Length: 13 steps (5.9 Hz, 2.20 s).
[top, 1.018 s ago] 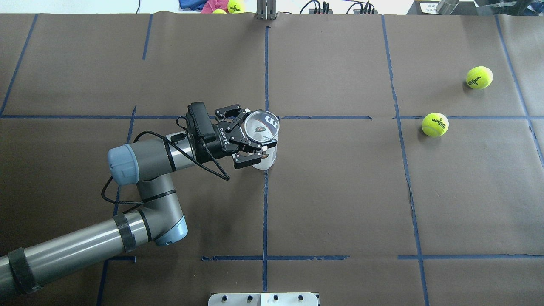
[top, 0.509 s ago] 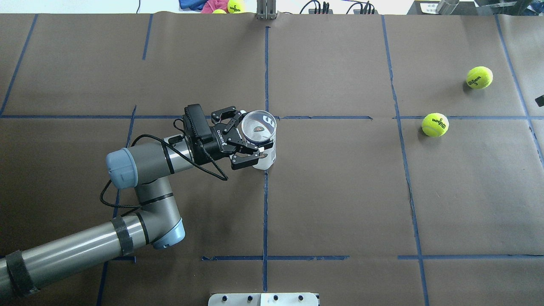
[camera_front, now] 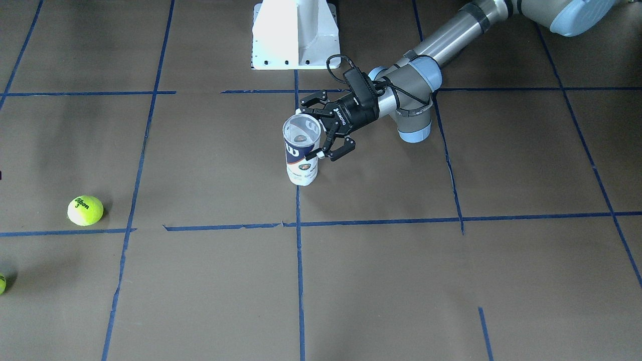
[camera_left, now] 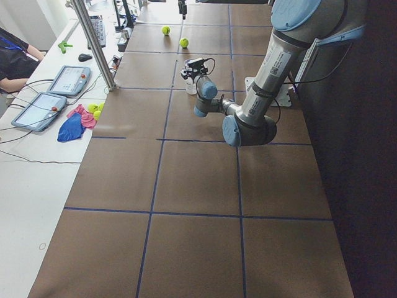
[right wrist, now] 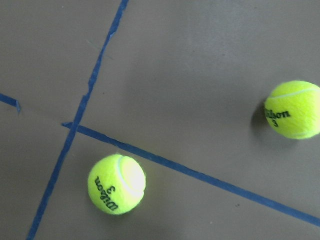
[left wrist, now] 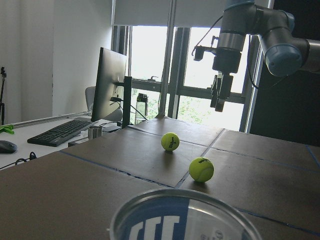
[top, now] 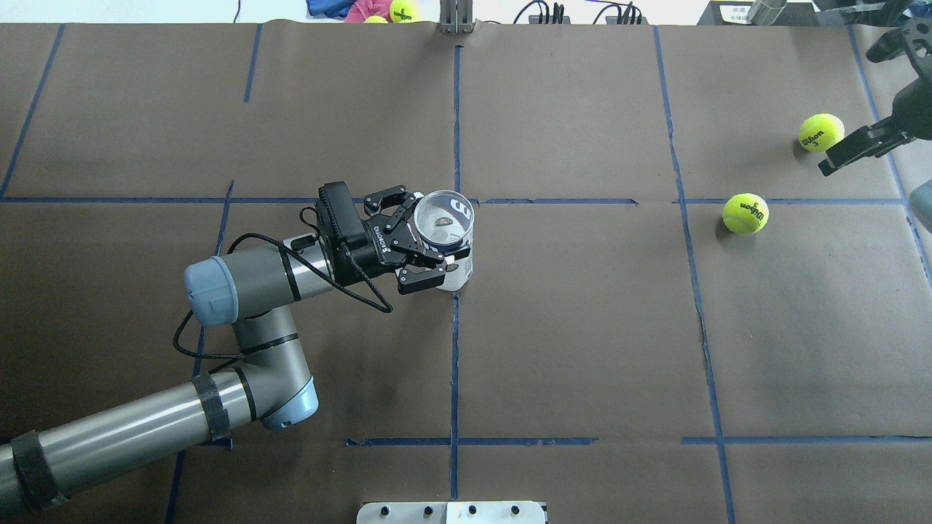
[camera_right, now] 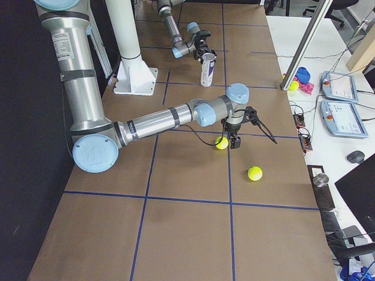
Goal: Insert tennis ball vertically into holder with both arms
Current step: 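Hold the can with the left gripper while the right descends onto a ball, then grasp the tennis ball with the right gripper and carry it toward the can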
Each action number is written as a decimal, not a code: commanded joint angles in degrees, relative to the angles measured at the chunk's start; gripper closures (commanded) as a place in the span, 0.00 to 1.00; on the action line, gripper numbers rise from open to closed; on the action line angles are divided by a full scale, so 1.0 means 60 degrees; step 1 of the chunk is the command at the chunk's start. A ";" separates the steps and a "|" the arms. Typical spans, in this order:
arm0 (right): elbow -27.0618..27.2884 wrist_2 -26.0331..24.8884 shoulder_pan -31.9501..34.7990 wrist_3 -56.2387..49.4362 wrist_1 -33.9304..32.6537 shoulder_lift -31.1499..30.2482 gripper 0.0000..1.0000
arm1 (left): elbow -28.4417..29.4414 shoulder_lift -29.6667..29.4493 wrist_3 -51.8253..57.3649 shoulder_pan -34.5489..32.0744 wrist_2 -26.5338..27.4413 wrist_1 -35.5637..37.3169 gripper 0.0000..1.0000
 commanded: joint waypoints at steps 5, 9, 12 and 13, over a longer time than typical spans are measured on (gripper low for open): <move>-0.1629 -0.0598 -0.1607 0.0403 0.1719 0.0544 0.00 | -0.0012 -0.0002 0.0000 0.0007 0.0000 0.0000 0.05; -0.2099 -0.0804 -0.2150 0.0388 0.1865 0.0617 0.39 | -0.0012 -0.0002 0.0000 -0.0007 0.0000 0.0000 0.05; -0.1591 -0.0820 -0.2048 0.1479 0.1822 0.1230 0.96 | -0.0012 -0.0002 0.0000 -0.0007 0.0000 0.0000 0.05; -0.1167 -0.0762 -0.2062 0.2618 0.1705 0.1798 0.96 | -0.0012 -0.0002 0.0000 -0.0007 0.0000 0.0000 0.05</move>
